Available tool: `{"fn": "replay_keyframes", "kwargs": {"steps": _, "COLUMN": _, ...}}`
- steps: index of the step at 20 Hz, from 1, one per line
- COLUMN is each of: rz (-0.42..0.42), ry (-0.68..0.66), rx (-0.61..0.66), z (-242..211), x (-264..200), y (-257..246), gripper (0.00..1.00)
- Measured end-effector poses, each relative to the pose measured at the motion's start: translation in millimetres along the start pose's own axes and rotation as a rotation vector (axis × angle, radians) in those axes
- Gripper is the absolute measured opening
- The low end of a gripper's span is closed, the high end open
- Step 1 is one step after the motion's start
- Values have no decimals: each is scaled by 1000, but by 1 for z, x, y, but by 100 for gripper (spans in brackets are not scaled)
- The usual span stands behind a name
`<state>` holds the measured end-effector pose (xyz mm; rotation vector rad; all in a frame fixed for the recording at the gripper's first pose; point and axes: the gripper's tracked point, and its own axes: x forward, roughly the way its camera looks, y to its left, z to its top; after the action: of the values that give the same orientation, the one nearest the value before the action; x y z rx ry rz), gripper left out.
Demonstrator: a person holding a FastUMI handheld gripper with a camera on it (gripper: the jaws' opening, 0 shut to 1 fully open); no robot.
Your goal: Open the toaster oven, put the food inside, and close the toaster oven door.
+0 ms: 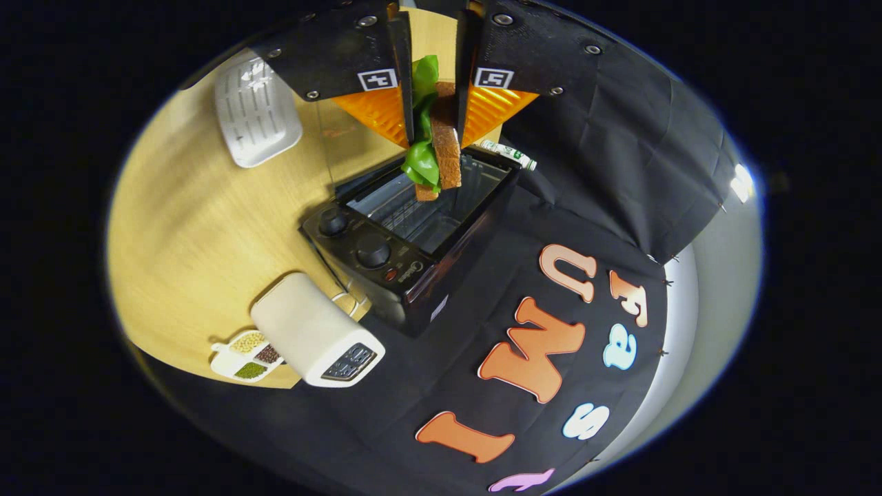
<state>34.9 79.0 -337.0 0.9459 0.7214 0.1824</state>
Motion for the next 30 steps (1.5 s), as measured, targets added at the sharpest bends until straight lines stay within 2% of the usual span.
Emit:
{"fn": "replay_keyframes", "kwargs": {"steps": 11, "rz": 22, "ry": -129, "rx": 112, "z": -6, "x": 84, "y": 16, "gripper": 26}}
{"fn": "replay_keyframes", "kwargs": {"steps": 15, "rz": 32, "ry": -211, "rx": 138, "z": 3, "x": 105, "y": 18, "gripper": 26}}
{"fn": "replay_keyframes", "kwargs": {"steps": 22, "rz": 33, "ry": -276, "rx": 240, "z": 13, "x": 148, "y": 9, "gripper": 26}}
{"fn": "replay_keyframes", "kwargs": {"steps": 30, "rz": -16, "ry": -388, "rx": 196, "z": 29, "x": 178, "y": 2, "gripper": 26}}
